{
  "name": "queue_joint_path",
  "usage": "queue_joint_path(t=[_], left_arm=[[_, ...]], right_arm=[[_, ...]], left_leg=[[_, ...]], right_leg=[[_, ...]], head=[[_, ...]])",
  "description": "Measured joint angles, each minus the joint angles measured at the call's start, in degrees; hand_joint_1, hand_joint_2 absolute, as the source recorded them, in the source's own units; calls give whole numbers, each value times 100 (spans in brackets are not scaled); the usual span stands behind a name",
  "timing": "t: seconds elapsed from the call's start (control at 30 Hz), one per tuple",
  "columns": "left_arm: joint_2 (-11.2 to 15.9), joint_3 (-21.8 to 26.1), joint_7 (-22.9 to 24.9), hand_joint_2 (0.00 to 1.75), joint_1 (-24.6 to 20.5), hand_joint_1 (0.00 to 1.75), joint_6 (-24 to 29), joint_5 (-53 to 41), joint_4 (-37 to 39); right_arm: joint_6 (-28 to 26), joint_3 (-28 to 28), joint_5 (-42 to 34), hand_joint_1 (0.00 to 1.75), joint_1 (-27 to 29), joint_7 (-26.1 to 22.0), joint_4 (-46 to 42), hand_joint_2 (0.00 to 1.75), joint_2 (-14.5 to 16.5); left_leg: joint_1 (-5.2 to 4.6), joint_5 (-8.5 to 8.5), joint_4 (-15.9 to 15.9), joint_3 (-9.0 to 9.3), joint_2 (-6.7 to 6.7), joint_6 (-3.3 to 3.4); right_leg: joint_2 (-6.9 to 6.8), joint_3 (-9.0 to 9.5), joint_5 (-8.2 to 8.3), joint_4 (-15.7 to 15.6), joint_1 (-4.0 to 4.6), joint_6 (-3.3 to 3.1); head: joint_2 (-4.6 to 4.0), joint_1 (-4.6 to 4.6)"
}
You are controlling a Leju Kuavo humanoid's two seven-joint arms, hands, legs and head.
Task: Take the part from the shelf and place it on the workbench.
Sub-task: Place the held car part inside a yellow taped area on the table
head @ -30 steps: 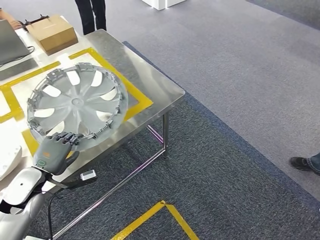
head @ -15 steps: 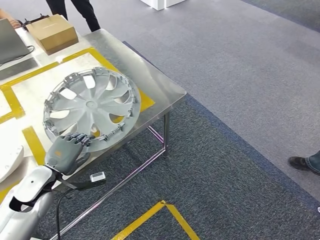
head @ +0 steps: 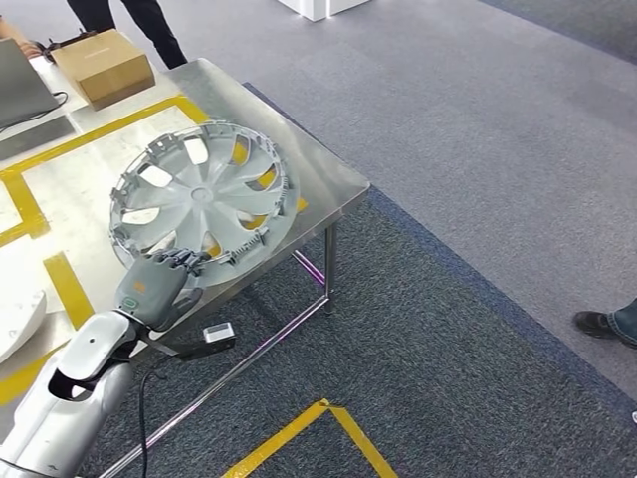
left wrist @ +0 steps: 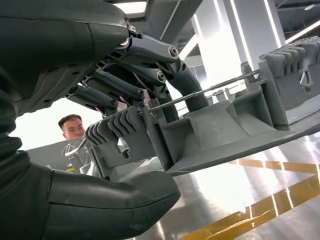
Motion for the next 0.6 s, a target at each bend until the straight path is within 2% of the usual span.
queue_joint_path(t=[0.6], left_arm=[[-258, 47, 330, 175, -53, 175, 174, -223, 961]], right_arm=[[24, 0, -78, 0, -18, 93, 5, 0, 0]], left_leg=[[0, 0, 0, -1, 0, 0]], right_leg=[[-1, 0, 0, 0, 0, 0]], head=[[0, 0]])
